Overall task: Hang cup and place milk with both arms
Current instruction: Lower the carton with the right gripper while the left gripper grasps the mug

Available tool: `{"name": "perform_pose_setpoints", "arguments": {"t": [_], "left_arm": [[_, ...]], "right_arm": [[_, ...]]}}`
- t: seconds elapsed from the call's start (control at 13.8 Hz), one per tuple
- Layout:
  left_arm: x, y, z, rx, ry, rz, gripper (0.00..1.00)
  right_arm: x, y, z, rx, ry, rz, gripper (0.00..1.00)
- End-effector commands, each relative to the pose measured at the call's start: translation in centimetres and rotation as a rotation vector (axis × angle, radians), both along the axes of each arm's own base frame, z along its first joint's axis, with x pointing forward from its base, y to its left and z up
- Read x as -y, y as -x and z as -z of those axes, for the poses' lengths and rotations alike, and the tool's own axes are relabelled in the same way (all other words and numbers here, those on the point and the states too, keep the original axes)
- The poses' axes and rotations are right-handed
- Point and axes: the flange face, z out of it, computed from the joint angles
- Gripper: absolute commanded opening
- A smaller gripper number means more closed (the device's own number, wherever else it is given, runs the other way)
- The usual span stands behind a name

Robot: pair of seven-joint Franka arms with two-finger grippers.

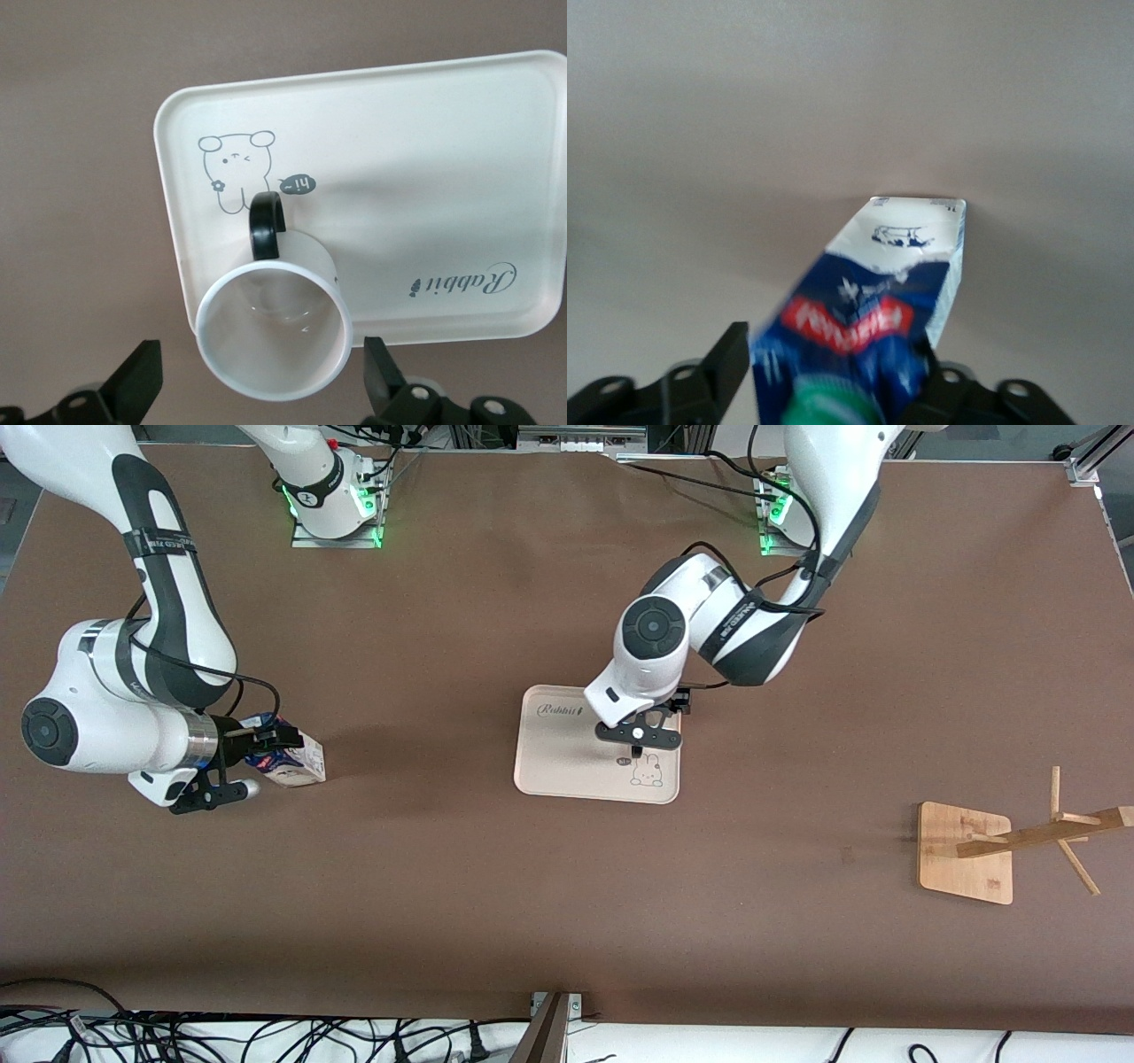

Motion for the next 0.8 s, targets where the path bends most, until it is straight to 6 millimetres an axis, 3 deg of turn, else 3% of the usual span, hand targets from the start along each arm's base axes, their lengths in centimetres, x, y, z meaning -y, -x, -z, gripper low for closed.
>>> {"name": "perform_pose_setpoints", "arguments": {"t": [0.0,0.36,0.58,0.73], "left_arm": [[0.7,0.0,2.2,0.035,0.01,-0.006,1.0],[1.5,1.5,4.4,0.06,0.02,-0.026,1.0],[2.7,2.9,4.8,0.059,0.003,-0.08,1.0],[2.8,3.2,5.1,0.056,-0.003,-0.08,1.0]], "right_arm": [[0.3,0.4,-0.8,0.016,-0.024,0.005,1.0],[0.3,-0.2,-2.2,0.036,-0.021,0.006,1.0],[0.5,0.2,-1.5,0.016,-0.018,0.007,1.0],[1.3,0.3,-1.6,0.007,-0.013,0.014,0.94]]}}
